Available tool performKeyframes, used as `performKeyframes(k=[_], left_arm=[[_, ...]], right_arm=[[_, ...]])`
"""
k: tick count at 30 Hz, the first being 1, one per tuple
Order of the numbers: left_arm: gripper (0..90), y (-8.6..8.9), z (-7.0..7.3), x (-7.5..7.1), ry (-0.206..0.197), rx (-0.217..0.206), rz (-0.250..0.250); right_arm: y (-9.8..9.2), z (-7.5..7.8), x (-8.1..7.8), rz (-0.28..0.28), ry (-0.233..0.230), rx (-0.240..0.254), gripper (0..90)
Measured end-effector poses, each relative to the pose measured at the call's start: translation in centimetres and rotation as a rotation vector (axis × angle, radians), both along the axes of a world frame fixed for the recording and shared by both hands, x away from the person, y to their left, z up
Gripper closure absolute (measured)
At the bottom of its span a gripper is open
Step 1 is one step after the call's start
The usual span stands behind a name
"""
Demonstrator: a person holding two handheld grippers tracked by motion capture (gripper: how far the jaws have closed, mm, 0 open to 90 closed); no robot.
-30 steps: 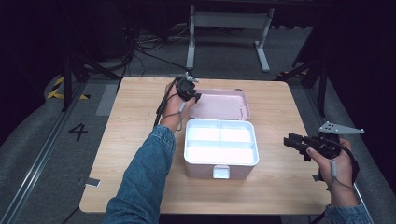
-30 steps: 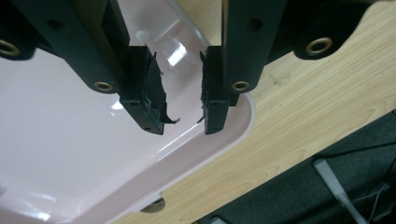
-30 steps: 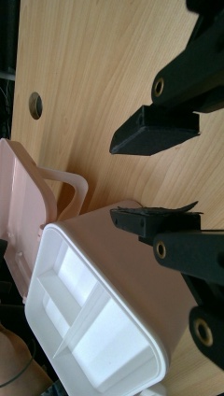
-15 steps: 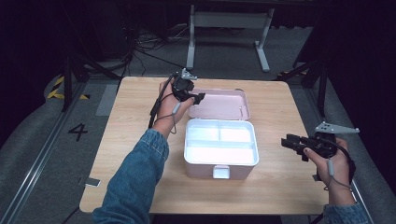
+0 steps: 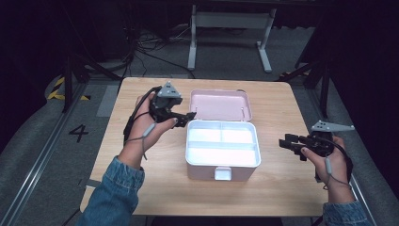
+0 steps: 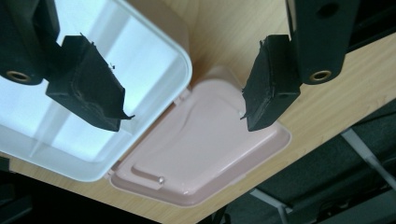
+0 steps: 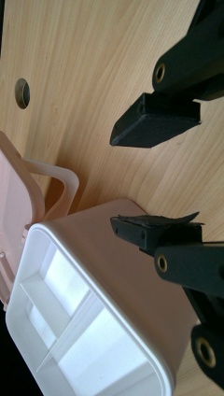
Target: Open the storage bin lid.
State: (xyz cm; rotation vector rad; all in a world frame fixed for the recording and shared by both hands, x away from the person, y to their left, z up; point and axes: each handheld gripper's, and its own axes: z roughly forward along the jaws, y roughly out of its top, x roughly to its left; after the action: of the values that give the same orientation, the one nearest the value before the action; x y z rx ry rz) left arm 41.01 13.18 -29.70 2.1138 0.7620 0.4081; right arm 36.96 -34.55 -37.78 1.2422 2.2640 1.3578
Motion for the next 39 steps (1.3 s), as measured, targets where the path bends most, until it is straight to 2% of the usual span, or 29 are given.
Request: performKeyframes(k=[3, 5, 8, 9, 11, 12, 13, 14, 15, 16, 17, 21, 23, 26, 28, 31, 32, 33, 36, 39], left_arm=[[28.1, 1.2, -0.6, -1.4, -0.003, 0.005, 0.041], [27.6, 2.1, -1.2, -2.3, 0.009, 0.016, 0.056], [27.0, 3.5, -2.3, -3.3, 0.021, 0.019, 0.081], [26.1, 3.5, -2.3, -3.3, 0.021, 0.019, 0.081], [25.3, 4.6, -3.1, -4.1, 0.029, 0.021, 0.119], [25.0, 5.1, -3.4, -4.4, 0.041, 0.033, 0.129], [24.6, 6.0, -4.0, -5.1, 0.054, 0.073, 0.147], [24.3, 6.4, -4.3, -5.4, 0.061, 0.076, 0.166], [24.2, 6.9, -4.6, -5.6, 0.074, 0.098, 0.178], [24.0, 6.9, -4.6, -5.6, 0.074, 0.098, 0.178], [23.7, 7.9, -5.3, -6.0, 0.109, 0.136, 0.207], [23.2, 9.2, -6.5, -6.2, 0.158, 0.182, 0.262], [22.4, 9.6, -7.2, -6.2, 0.187, 0.203, 0.268], [21.4, 10.1, -8.3, -5.9, 0.25, 0.275, 0.263], [21.3, 10.3, -8.9, -5.7, 0.267, 0.292, 0.261], [22.1, 10.5, -9.7, -5.5, 0.334, 0.307, 0.268], [22.8, 10.5, -9.7, -5.5, 0.334, 0.307, 0.268], [22.9, 10.6, -10.2, -5.4, 0.376, 0.334, 0.27], [22.9, 10.5, -10.8, -5.3, 0.438, 0.36, 0.275], [22.5, 10.5, -11.3, -5.1, 0.444, 0.374, 0.274]], right_arm=[[0.3, 0.0, 0.4, 0.008, 0.003, -0.007, 53.5], [0.6, 0.0, 0.7, 0.015, 0.008, -0.013, 52.8], [0.8, -0.1, 1.0, 0.03, 0.012, -0.016, 52.0], [0.8, -0.1, 1.2, 0.033, 0.017, -0.018, 51.6], [0.7, -0.1, 1.4, 0.034, 0.023, -0.024, 51.2], [0.7, -0.1, 1.8, 0.035, 0.026, -0.035, 50.3], [0.6, -0.1, 2.0, 0.033, 0.025, -0.042, 50.2], [0.6, -0.1, 2.1, 0.031, 0.023, -0.049, 50.0], [0.6, -0.1, 2.2, 0.03, 0.025, -0.053, 49.3], [0.6, -0.1, 2.2, 0.03, 0.025, -0.053, 49.3], [0.5, -0.2, 2.5, 0.031, 0.039, -0.07, 48.3], [0.2, -0.3, 2.9, 0.023, 0.056, -0.094, 47.4], [0.1, -0.5, 3.1, 0.013, 0.061, -0.112, 47.4], [0.0, -0.9, 3.4, 0.009, 0.082, -0.141, 46.6], [0.0, -1.4, 3.6, 0.009, 0.1, -0.16, 46.3], [0.1, -1.8, 3.7, 0.007, 0.119, -0.179, 44.5], [0.1, -1.8, 3.7, 0.007, 0.119, -0.179, 44.5], [0.1, -2.1, 3.8, 0.01, 0.133, -0.185, 44.4], [0.0, -2.4, 4.0, 0.011, 0.148, -0.196, 44.0], [-0.1, -2.8, 4.1, 0.008, 0.161, -0.211, 43.8]])
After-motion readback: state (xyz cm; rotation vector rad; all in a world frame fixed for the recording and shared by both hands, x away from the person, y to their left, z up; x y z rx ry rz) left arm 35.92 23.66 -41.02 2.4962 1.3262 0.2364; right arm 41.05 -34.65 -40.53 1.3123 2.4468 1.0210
